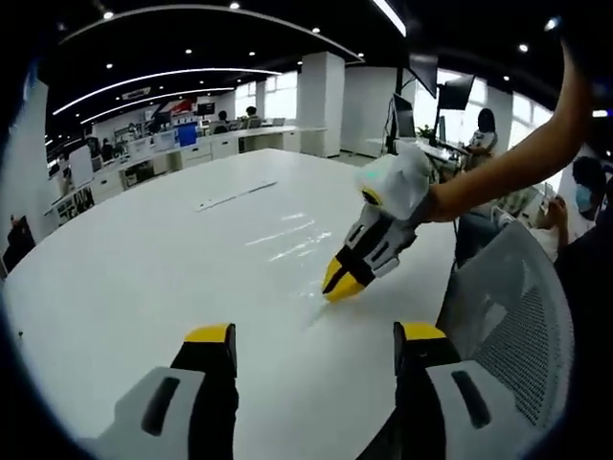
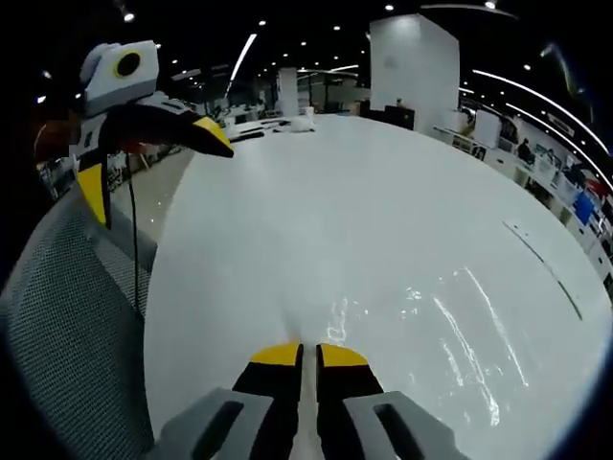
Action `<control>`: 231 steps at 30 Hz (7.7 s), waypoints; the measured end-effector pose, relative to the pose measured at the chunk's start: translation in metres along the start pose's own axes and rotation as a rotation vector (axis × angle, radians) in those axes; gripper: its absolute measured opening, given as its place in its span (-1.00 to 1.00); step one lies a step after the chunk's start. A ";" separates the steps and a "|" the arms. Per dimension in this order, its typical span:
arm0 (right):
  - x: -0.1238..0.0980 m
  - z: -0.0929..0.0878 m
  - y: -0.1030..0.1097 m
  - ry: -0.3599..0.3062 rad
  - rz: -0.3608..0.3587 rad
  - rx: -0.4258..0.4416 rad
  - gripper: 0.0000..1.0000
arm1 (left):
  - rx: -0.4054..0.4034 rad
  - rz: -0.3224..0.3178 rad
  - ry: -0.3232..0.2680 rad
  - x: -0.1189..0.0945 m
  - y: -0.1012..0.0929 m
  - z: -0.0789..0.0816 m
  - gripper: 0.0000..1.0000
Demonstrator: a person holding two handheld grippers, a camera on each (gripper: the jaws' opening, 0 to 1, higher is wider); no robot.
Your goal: Open the resealable bag by pulling the two sides of the seal apart until the entire bag opening is separated and visibly accessible.
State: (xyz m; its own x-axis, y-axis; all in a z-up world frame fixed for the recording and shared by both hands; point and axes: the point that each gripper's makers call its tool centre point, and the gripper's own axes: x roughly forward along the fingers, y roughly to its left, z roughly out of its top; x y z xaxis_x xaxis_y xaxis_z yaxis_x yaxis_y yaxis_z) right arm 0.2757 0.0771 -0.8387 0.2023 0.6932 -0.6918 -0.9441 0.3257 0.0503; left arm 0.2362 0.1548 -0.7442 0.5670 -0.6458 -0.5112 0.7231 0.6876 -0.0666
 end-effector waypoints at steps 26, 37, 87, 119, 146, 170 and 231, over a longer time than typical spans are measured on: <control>-0.033 0.019 0.072 -0.051 0.140 0.021 -0.98 | 0.172 -0.062 0.117 0.003 -0.030 -0.018 0.05; -0.031 0.022 0.094 -0.068 0.159 -0.015 -0.98 | 0.259 -0.121 0.149 0.002 -0.046 -0.028 -0.19; -0.024 0.030 0.133 -0.066 0.181 -0.081 -0.98 | 0.842 -0.326 0.271 0.013 -0.080 -0.062 -1.00; -0.027 0.025 0.122 0.066 0.035 -0.338 -1.00 | 0.704 -0.283 0.240 0.016 -0.078 -0.050 -1.00; -0.022 0.028 0.127 0.071 0.038 -0.384 -1.00 | 0.837 -0.291 0.281 0.014 -0.083 -0.053 -1.00; -0.029 0.014 0.120 0.104 0.040 -0.366 -1.00 | 0.793 -0.294 0.282 0.005 -0.073 -0.058 -1.00; -0.050 -0.036 0.099 0.193 0.006 -0.241 -1.00 | 0.752 -0.273 0.351 -0.003 -0.061 -0.079 -1.00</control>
State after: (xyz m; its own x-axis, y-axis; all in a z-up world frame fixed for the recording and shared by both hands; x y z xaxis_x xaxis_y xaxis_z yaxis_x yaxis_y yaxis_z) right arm 0.1632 0.0516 -0.8249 0.1654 0.5525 -0.8170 -0.9843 0.1446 -0.1015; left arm 0.1591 0.1411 -0.8057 0.2717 -0.5313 -0.8024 0.9545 0.0425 0.2951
